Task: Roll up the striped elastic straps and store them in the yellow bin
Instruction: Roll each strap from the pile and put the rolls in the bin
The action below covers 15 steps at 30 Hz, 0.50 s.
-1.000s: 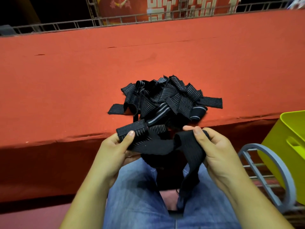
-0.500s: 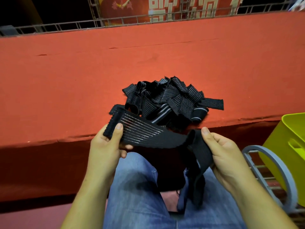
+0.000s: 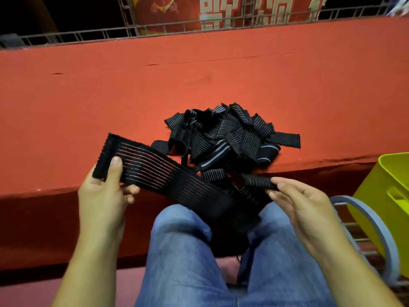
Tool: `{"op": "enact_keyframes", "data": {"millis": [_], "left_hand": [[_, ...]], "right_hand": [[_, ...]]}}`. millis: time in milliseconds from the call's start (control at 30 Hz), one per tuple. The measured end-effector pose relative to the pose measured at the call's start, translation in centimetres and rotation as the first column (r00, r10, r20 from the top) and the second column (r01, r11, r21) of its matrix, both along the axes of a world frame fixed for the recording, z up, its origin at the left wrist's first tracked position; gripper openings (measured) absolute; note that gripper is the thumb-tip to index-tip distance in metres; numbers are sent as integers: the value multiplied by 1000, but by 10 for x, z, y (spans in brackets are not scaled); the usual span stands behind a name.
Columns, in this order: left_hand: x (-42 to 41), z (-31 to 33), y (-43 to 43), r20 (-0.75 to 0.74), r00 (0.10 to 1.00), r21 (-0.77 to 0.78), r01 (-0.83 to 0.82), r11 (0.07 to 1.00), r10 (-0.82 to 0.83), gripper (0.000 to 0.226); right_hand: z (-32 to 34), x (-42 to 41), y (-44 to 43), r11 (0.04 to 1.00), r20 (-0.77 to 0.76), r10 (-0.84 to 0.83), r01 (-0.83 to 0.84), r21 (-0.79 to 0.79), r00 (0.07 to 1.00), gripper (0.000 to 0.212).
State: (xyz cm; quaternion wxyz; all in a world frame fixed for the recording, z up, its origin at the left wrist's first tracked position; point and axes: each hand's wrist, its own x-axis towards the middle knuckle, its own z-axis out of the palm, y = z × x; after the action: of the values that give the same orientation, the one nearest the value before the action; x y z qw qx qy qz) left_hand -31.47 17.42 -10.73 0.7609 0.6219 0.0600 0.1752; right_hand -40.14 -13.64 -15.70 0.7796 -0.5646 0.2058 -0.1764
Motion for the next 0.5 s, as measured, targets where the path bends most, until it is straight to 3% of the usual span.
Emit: {"op": "enact_keyframes", "data": {"millis": [200,367,500], "left_hand": [[-6,-4,-12,-56,992,103,114,988,-109,7],[-18,-8,-36,-127,955,174,288,942,-268,19],[-29,-4,-53,-164,920,206,385,900,-356,24]], "right_hand": [[4,-1,3,990,64,-10,18,-138,998,19],[21,-3,19,985,119,138,-123,-119,983,45],[35,-9,36,952,103,246,-220,-214,964,23]]}}
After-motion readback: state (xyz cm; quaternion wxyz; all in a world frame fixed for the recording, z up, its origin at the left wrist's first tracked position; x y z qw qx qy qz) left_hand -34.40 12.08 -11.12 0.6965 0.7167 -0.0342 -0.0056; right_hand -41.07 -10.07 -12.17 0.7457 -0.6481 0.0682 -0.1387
